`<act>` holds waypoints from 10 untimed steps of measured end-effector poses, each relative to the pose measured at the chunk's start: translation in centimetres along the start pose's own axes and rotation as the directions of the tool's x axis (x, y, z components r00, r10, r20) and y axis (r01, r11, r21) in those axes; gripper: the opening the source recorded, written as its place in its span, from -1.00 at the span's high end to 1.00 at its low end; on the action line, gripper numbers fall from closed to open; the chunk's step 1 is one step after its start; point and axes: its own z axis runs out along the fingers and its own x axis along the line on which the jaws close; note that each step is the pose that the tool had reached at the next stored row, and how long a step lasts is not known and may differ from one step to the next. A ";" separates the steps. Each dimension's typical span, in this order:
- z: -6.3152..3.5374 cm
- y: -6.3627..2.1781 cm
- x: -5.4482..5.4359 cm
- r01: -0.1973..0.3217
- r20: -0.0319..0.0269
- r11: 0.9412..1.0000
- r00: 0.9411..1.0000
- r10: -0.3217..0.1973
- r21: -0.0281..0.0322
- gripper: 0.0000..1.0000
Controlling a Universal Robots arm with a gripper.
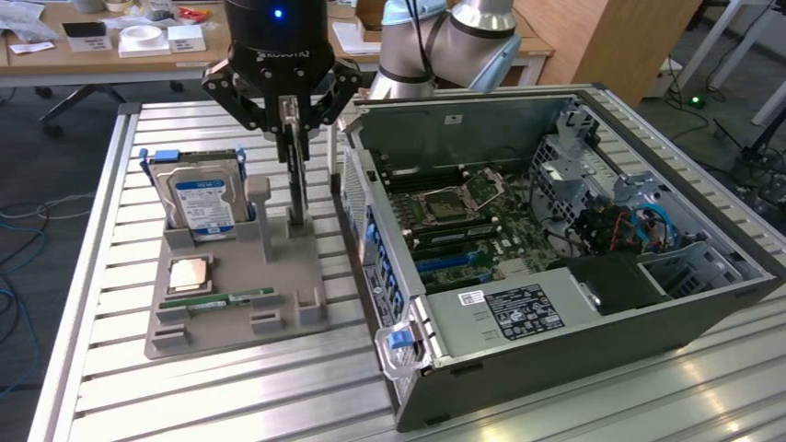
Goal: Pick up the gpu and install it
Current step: 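Pick up the gpu and move the gpu toward the slot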
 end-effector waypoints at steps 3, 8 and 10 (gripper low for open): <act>0.00 0.00 0.0 0.000 0.000 1.000 1.000 0.000 0.000 0.48; 0.00 0.00 0.0 0.000 0.000 1.000 1.000 0.000 0.000 0.48; -0.09 0.00 0.0 0.000 0.000 1.000 1.000 0.000 0.000 0.48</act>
